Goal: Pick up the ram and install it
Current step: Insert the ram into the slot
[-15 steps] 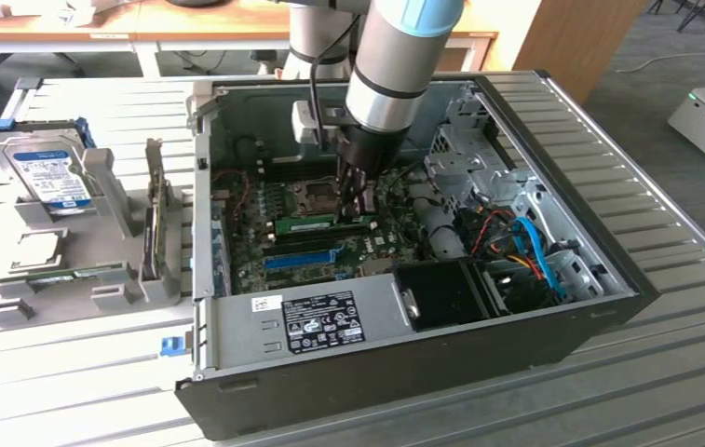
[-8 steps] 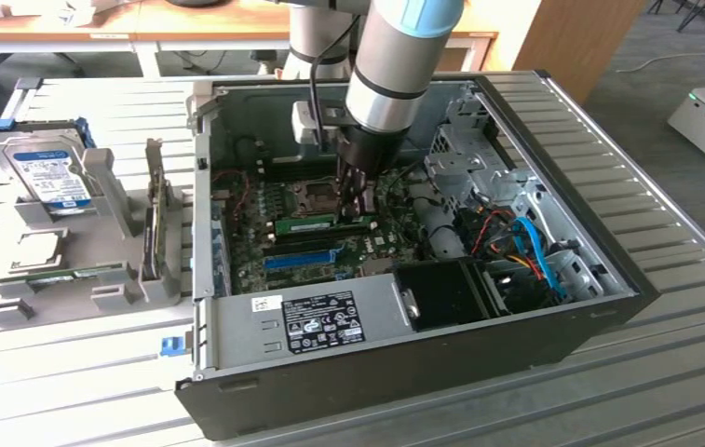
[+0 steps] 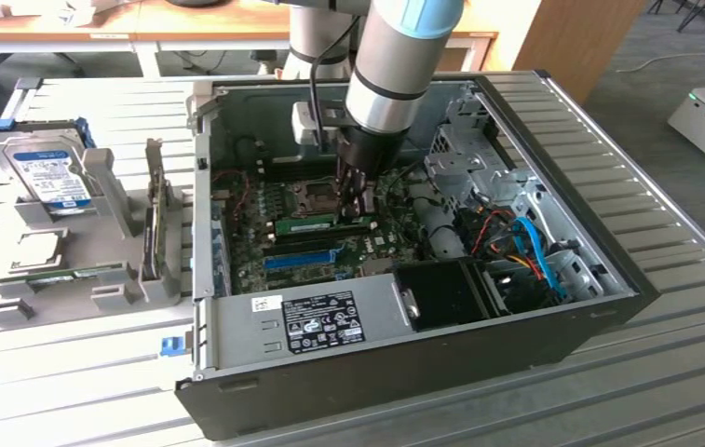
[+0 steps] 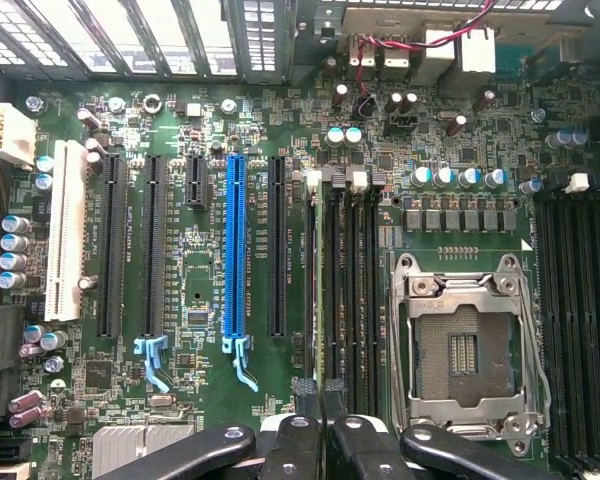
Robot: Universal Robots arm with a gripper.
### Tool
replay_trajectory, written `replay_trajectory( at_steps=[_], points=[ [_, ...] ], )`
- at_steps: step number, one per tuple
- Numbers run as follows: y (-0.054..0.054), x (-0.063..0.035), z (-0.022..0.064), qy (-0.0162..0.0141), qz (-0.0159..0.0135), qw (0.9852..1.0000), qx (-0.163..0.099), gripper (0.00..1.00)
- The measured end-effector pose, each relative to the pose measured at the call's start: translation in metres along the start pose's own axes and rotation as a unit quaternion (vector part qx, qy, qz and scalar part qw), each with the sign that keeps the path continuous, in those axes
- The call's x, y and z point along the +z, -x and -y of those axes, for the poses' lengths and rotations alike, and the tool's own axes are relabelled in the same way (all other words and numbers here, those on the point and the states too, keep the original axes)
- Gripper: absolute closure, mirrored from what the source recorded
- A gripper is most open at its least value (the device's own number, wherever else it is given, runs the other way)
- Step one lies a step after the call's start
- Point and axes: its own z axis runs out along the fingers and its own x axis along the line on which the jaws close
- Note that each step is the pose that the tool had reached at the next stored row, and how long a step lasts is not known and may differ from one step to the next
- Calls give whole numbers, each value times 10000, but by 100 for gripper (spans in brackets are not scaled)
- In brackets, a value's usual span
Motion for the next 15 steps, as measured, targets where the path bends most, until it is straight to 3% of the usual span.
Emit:
replay_trajectory(
  at_steps=[15],
  points=[
    [-4,10,7,0,1,10000,0,87]
  ],
)
